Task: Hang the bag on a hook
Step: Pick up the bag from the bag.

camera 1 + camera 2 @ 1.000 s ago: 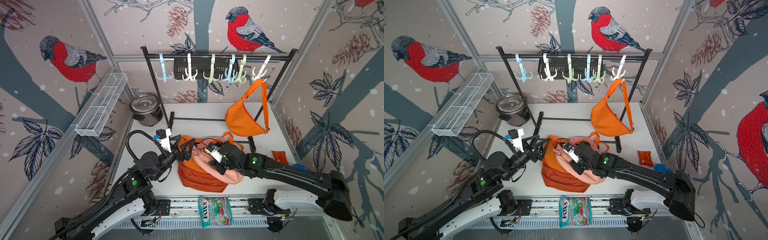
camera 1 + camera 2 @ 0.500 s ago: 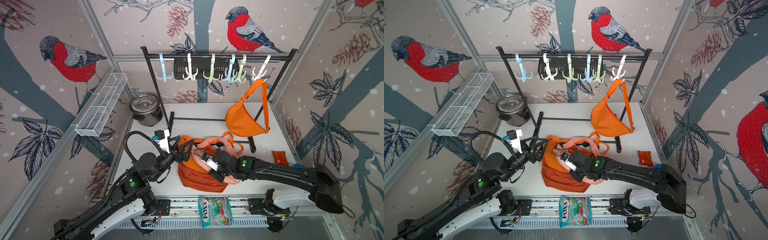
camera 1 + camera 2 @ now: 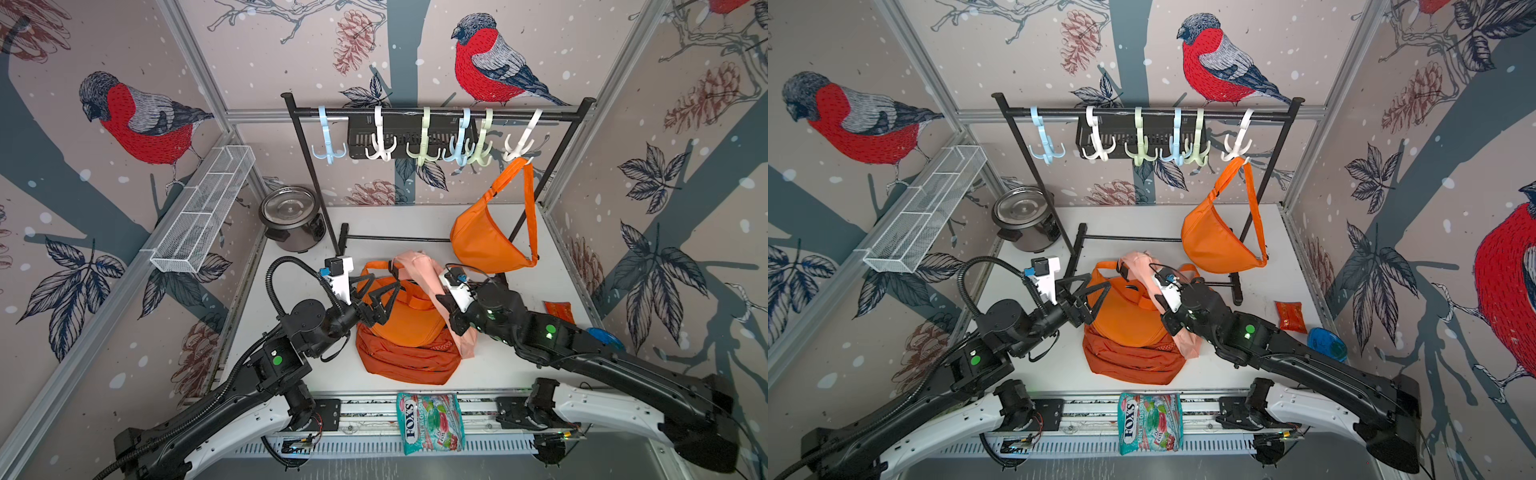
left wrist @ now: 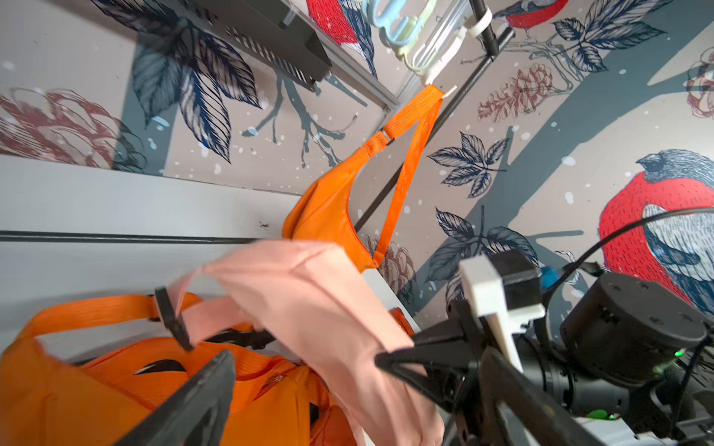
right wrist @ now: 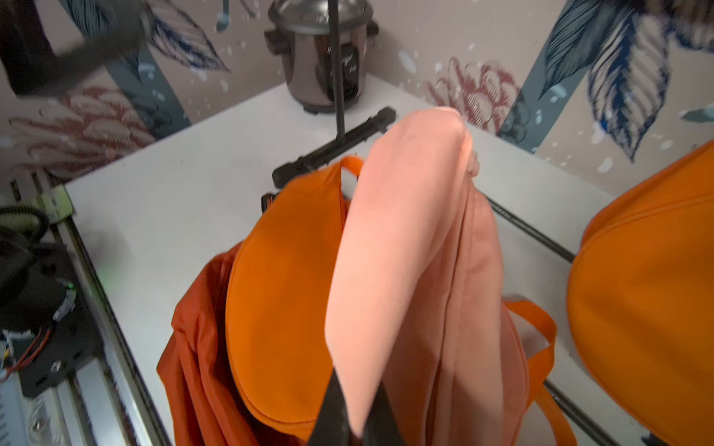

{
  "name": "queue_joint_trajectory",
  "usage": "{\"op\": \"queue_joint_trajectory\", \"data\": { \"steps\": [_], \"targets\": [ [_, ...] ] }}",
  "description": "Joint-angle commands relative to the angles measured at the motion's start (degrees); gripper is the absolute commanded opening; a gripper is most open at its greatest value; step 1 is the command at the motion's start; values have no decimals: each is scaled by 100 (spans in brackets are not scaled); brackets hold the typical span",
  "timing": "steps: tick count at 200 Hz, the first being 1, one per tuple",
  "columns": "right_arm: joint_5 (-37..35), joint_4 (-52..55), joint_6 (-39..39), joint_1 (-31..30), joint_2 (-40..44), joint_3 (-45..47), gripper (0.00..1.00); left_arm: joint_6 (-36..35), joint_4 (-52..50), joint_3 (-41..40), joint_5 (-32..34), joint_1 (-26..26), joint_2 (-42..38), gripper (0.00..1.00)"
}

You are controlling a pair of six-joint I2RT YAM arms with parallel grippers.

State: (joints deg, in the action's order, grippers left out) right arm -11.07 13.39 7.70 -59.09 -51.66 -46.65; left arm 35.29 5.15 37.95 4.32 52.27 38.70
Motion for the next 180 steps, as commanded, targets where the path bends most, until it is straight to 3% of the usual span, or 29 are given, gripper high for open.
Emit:
{"op": "queue_joint_trajectory", "data": {
  "steps": [1,51,141,158,180],
  "targets": [
    [-432,-923,-21,72,236,57,3,287,732,66,-768,-4,341,98],
    [-462,-1243,-223,-40,314,49,3,518,1263,461,-1424,-6,1288,99],
    [-1829,-1580,-823,-1242,-169,-17,3,575,1352,1241,-1791,0,2659,96],
    [-1899,-1567,-919,-1399,-274,-62,3,496,1142,1412,-1735,-2,2831,81],
    [-1792,-1427,-940,-1465,-202,-111,12,333,583,1673,-1394,-4,2924,38]
  ]
}}
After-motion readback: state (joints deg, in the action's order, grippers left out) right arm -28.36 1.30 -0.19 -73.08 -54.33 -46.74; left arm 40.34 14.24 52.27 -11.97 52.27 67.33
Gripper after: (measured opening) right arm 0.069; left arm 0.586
